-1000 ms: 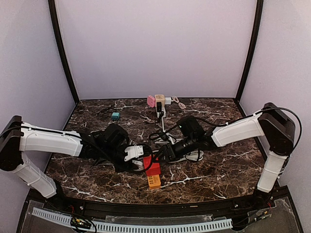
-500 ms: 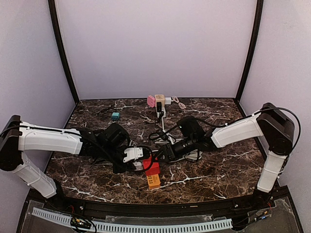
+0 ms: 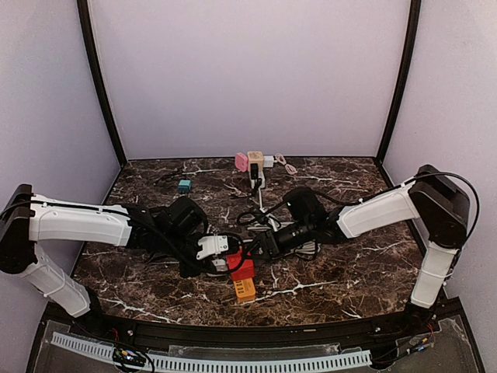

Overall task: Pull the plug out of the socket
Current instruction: Remove the plug from the socket.

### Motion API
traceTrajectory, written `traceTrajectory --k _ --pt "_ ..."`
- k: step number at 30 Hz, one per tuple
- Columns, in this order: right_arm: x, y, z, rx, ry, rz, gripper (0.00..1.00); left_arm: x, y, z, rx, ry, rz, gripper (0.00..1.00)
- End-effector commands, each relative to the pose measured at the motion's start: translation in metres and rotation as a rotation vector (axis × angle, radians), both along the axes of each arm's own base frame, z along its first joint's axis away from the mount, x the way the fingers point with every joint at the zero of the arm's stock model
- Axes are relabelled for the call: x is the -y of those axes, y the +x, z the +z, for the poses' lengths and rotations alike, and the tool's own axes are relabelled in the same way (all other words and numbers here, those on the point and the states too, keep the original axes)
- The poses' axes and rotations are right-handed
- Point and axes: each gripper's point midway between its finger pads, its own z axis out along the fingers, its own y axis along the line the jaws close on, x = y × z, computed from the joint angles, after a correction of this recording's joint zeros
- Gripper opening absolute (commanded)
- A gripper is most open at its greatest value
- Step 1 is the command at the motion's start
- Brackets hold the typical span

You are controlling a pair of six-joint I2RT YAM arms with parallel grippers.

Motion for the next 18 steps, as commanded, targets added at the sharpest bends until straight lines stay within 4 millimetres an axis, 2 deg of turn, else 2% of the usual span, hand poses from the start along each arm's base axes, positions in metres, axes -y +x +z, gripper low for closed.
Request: traceTrajectory --k 1,18 --pt "0.030 -0.012 -0.069 -0.077 -0.220 -0.049 0.50 -0.013 0.001 -0.002 -0.002 0.055 0.030 0.04" --pt "0.037 -0.009 -0.073 -0.087 -0.223 -0.074 0.48 -0.033 -0.008 -0.005 -0.014 0.099 0.062 0.01"
